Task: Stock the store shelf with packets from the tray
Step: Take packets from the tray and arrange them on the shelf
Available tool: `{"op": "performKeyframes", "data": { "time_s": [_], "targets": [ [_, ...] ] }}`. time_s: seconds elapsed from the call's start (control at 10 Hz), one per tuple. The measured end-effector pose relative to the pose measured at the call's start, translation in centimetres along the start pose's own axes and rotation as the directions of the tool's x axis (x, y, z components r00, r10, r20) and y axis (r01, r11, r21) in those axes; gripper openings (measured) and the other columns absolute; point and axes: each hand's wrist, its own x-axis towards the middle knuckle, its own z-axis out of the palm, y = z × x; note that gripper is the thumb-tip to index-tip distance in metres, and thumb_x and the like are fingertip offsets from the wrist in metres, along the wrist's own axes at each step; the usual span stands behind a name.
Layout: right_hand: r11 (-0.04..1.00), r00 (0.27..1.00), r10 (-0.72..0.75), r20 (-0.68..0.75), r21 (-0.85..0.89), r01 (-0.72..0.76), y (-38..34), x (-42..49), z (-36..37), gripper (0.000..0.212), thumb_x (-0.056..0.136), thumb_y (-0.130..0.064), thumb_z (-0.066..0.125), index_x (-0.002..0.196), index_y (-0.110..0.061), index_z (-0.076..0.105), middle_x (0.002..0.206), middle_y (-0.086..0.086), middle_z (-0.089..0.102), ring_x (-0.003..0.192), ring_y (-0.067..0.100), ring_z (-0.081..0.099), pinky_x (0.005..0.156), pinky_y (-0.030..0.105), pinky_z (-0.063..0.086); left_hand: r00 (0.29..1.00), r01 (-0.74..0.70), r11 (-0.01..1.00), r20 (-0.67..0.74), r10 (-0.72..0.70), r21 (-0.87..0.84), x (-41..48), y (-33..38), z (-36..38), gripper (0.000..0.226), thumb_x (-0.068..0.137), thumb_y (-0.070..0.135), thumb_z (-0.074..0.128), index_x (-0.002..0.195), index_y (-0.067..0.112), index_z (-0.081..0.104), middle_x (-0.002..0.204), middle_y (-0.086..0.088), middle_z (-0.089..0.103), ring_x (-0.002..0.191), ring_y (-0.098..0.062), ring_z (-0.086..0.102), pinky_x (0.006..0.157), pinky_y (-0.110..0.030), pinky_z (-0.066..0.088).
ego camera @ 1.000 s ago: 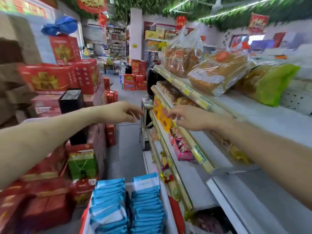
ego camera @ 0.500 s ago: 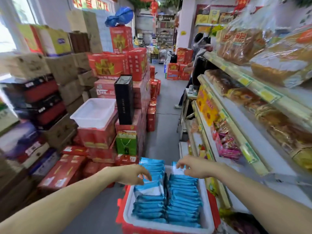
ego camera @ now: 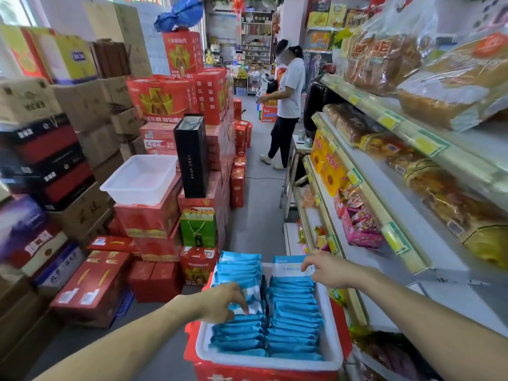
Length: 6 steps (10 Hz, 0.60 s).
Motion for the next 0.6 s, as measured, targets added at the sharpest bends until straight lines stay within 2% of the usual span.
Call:
{"op": "performKeyframes", "data": {
  "time_s": [0.1, 0.2, 0.3, 0.4, 0.5, 0.6],
  "targets": [
    [1.000, 0.998, -0.003, -0.059, -0.014, 0.002, -0.4, 0.7, 0.1, 0.033, 0.095, -0.022, 0.052, 0.120, -0.040, 0.064, 0.138, -0.011, 0.042, 0.134, 0.014, 0.044, 0.105, 0.043, 0.047, 1.000, -0.016, 0.999, 0.022, 0.016, 0.029, 0.6, 0.0, 1.2, 0.039, 0.098, 0.019, 0.060, 0.133, 0.035, 0.066, 0.143, -0.001, 0.048, 0.134, -0.024, 0.044, 0.113, -0.042, 0.038],
    [0.998, 0.996, -0.013, -0.086, -0.068, 0.007, -1.2, 1.8, 0.6, 0.037, 0.095, -0.019, 0.053, 0.124, -0.039, 0.064, 0.158, -0.006, 0.031, 0.148, 0.019, 0.030, 0.113, 0.044, 0.039, 0.998, -0.023, 1.000, 0.054, 0.023, 0.000, 1.0, 0.2, 2.0, 0.042, 0.099, 0.020, 0.058, 0.138, 0.035, 0.063, 0.144, 0.000, 0.048, 0.134, -0.026, 0.047, 0.109, -0.037, 0.037],
    [0.993, 0.996, -0.015, -0.087, -0.122, 0.005, -2.2, 3.1, 1.4, 0.038, 0.096, -0.018, 0.054, 0.126, -0.040, 0.064, 0.168, -0.004, 0.021, 0.153, 0.025, 0.024, 0.121, 0.045, 0.028, 0.997, -0.043, 0.999, 0.061, 0.044, -0.022, 1.1, -0.1, 3.1, 0.045, 0.100, 0.019, 0.057, 0.142, 0.036, 0.059, 0.145, 0.000, 0.050, 0.134, -0.023, 0.046, 0.111, -0.035, 0.036],
    [0.990, 0.999, -0.002, -0.054, -0.138, -0.005, -2.8, 4.1, 2.3, 0.043, 0.096, -0.016, 0.053, 0.130, -0.041, 0.063, 0.169, -0.003, 0.021, 0.153, 0.026, 0.026, 0.123, 0.047, 0.025, 0.999, -0.042, 0.998, -0.023, 0.041, -0.043, 1.2, -0.4, 2.3, 0.050, 0.097, 0.011, 0.055, 0.140, 0.037, 0.061, 0.143, 0.002, 0.054, 0.132, -0.019, 0.049, 0.111, -0.034, 0.038],
    [0.975, 0.999, -0.011, -0.035, -0.224, 0.003, -3.2, 5.0, 2.4, 0.043, 0.095, -0.016, 0.050, 0.127, -0.041, 0.065, 0.156, -0.003, 0.040, 0.141, 0.025, 0.037, 0.114, 0.047, 0.029, 0.967, -0.224, 0.969, 0.101, 0.235, -0.104, 6.3, -0.5, 9.1, 0.052, 0.096, 0.010, 0.055, 0.137, 0.041, 0.062, 0.142, 0.006, 0.056, 0.131, -0.015, 0.051, 0.111, -0.032, 0.040],
    [0.967, 0.999, -0.034, 0.021, -0.251, 0.038, -3.3, 5.4, 1.6, 0.043, 0.092, -0.008, 0.052, 0.116, -0.039, 0.068, 0.129, -0.003, 0.052, 0.126, 0.024, 0.043, 0.103, 0.047, 0.034, 0.952, -0.304, 0.945, -0.002, 0.306, -0.117, 7.1, -1.2, 11.6, 0.052, 0.097, 0.012, 0.056, 0.134, 0.048, 0.062, 0.142, 0.013, 0.057, 0.130, -0.009, 0.053, 0.112, -0.029, 0.040]
  ]
}}
